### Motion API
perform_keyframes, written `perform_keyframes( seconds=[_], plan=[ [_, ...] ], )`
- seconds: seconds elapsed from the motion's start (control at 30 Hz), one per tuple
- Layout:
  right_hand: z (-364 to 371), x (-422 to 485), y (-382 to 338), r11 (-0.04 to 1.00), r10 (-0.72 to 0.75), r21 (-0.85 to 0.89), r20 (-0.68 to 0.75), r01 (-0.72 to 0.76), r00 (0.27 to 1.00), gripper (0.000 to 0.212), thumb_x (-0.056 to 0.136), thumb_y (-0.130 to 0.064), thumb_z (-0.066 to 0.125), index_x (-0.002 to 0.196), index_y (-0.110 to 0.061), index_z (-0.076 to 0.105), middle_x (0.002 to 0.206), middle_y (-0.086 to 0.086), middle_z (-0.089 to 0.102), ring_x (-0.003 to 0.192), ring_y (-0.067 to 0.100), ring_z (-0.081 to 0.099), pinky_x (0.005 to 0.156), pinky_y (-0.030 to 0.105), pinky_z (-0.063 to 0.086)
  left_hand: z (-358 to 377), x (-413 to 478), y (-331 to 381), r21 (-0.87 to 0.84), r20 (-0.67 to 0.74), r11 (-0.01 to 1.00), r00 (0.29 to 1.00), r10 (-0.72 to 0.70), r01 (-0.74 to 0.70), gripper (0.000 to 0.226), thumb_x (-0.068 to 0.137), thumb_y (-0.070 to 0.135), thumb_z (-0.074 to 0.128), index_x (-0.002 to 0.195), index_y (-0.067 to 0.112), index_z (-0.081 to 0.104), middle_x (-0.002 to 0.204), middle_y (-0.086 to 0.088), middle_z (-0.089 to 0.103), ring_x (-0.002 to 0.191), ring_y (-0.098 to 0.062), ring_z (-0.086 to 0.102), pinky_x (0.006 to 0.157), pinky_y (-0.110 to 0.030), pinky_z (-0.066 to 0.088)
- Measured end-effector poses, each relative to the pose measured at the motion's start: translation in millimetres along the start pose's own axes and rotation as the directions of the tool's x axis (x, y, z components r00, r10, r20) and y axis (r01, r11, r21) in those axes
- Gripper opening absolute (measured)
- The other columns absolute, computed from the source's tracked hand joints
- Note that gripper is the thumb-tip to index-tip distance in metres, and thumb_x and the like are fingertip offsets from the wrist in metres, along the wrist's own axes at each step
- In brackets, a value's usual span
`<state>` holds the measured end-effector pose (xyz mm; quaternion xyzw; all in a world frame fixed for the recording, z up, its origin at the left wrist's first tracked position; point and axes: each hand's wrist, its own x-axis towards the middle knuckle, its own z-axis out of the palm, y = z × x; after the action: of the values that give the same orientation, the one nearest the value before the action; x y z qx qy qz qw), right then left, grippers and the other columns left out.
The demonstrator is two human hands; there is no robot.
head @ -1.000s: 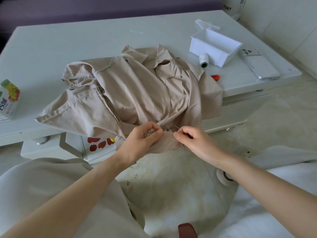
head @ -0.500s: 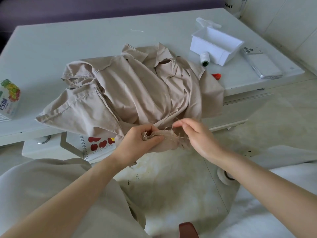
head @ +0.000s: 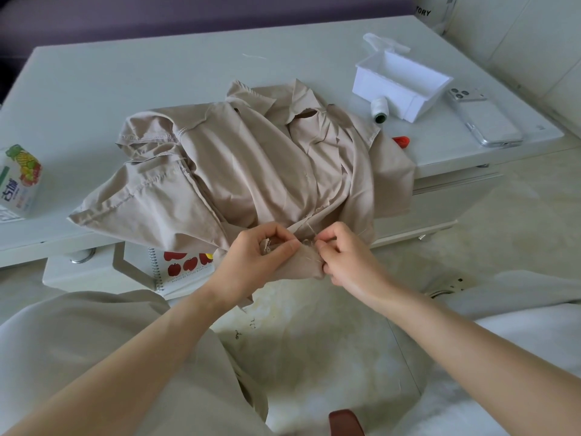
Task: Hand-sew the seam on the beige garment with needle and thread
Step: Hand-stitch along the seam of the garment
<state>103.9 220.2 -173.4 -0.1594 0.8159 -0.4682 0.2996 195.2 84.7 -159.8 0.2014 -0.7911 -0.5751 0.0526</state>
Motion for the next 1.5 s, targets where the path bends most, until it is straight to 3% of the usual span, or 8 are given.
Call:
perform_keyframes(
  seconds=[0.1,0.2,0.47,0.77,1.0,1.23,1.43,1.5],
  plan=[
    [-6.1,-6.6,-6.1,1.000,-0.006,0.030,0.066,0.004,0.998,0.019,0.096,-0.010,0.049,0.077,-0.014,0.049,0.046,-0.009,0.048,0.034,0.006,0.040,0.040,0.020,0.032,0.0,-1.2,1.6,-0.013,0.011,1.000,1.000,0.010,-0.009,0.011,0.090,0.024,0.063,0.081,0.019,0.067,0.071,0.007,0.063,0.063,-0.001,0.052,0.055,-0.019,0.042],
    [-12.5,-10.7,-11.4,1.000,-0.004,0.023,0.124,0.001,0.992,0.019,0.093,-0.004,0.048,0.077,-0.012,0.053,0.040,-0.009,0.046,0.036,0.009,0.044,0.044,0.023,0.043,-0.2,-1.3,0.9,-0.024,0.009,1.000,1.000,0.014,-0.013,0.011,0.090,0.024,0.062,0.081,0.019,0.067,0.078,0.003,0.066,0.069,-0.004,0.054,0.061,-0.020,0.044],
    [-18.1,-13.6,-15.8,0.994,0.023,0.094,0.261,-0.049,0.965,0.021,0.092,0.004,0.047,0.078,-0.008,0.056,0.069,0.008,0.052,0.048,0.003,0.051,0.055,0.025,0.055,1.0,-0.7,-0.7,0.041,0.005,0.999,1.000,0.023,-0.023,0.012,0.091,0.024,0.061,0.080,0.022,0.066,0.081,-0.004,0.064,0.068,-0.012,0.047,0.061,-0.017,0.038],
    [-18.0,-14.0,-13.1,0.970,0.033,0.223,0.291,-0.101,0.956,0.021,0.094,0.006,0.046,0.079,-0.005,0.055,0.071,0.011,0.050,0.052,0.006,0.054,0.059,0.025,0.058,-0.5,0.3,0.2,0.054,0.025,0.998,0.999,0.029,-0.031,0.011,0.091,0.025,0.060,0.082,0.022,0.065,0.083,-0.018,0.061,0.067,-0.017,0.044,0.061,-0.020,0.037],
    [-17.2,-14.1,-11.3,0.955,0.036,0.271,0.295,-0.120,0.955,0.021,0.095,0.007,0.045,0.080,-0.004,0.054,0.074,0.012,0.049,0.056,0.011,0.054,0.063,0.027,0.059,-0.1,-0.3,3.1,0.047,0.030,0.998,0.999,0.030,-0.032,0.013,0.093,0.021,0.059,0.082,0.017,0.064,0.065,-0.007,0.050,0.053,-0.008,0.037,0.045,-0.015,0.034],
    [-17.6,-11.9,-7.2,0.966,0.020,0.239,0.313,-0.099,0.950,0.022,0.096,0.006,0.043,0.080,-0.006,0.052,0.077,0.011,0.052,0.057,0.008,0.058,0.070,0.028,0.059,0.6,0.4,0.3,0.053,0.039,0.998,0.998,0.039,-0.041,0.013,0.092,0.022,0.059,0.082,0.018,0.065,0.072,-0.014,0.055,0.061,-0.015,0.040,0.049,-0.018,0.037],
    [-17.9,-10.1,0.1,0.971,-0.001,0.226,0.331,-0.078,0.944,0.023,0.097,0.005,0.041,0.081,-0.007,0.052,0.081,0.011,0.056,0.063,0.008,0.064,0.072,0.023,0.057,0.8,0.4,-0.2,0.032,0.043,0.998,0.998,0.044,-0.045,0.013,0.093,0.020,0.058,0.081,0.019,0.064,0.065,0.013,0.056,0.060,-0.009,0.042,0.051,-0.014,0.038],
    [-17.8,-9.8,1.8,0.973,-0.002,0.218,0.337,-0.076,0.942,0.023,0.097,0.005,0.040,0.082,-0.007,0.052,0.083,0.011,0.058,0.064,0.008,0.064,0.071,0.022,0.057,1.3,0.4,-0.2,0.030,0.048,0.998,0.998,0.050,-0.052,0.014,0.093,0.020,0.059,0.080,0.020,0.064,0.067,0.011,0.058,0.063,-0.010,0.044,0.055,-0.014,0.038]
  ],
)
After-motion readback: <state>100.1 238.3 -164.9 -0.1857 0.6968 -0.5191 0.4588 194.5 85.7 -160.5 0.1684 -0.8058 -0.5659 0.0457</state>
